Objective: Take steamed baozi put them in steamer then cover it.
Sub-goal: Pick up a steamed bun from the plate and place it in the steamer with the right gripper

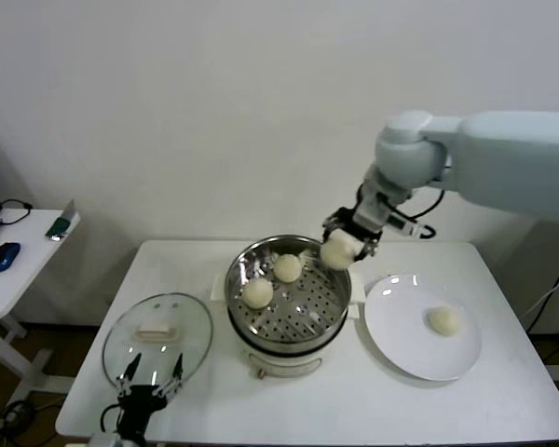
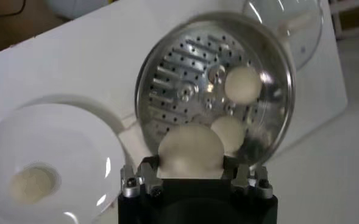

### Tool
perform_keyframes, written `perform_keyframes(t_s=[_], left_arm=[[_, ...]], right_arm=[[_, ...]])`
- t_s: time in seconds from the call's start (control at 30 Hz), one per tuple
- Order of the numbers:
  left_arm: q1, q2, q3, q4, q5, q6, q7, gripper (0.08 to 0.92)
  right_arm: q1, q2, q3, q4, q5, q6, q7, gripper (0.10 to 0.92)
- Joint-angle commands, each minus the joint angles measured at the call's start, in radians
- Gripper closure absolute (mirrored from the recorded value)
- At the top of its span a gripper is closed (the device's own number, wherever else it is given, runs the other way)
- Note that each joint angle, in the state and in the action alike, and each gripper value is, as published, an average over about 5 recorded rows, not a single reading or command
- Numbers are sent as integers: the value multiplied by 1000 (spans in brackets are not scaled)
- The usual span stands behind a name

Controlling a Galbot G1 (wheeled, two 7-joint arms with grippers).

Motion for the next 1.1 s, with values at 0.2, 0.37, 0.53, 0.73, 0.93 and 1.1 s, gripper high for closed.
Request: perform_keyframes(t_s=[0.2,0.37,0.53,0.73,0.93,1.1], left_arm=[[-2,-5,-6,1,-2,-3,-1,177],[-2,-5,-7,5,0,-4,-2,177],[-1,-5,-8,7,0,-6,-2,177],[1,-5,-8,5,1,-6,-2,177],[4,-4,-9,4,1,-8,-2,177],[6,-5,-9,2,2,-9,-2,177]], right_arm=[[-223,202,13,44,-143,9,51,338],[-277,216,9,0,-182,6,62,338],[-317,233,10,-42,-214,4,72,338],[-341,253,16,-73,-232,1,77,338],[-343,264,18,-76,-243,-1,78,338],[-324,260,24,-73,-238,1,97,313]])
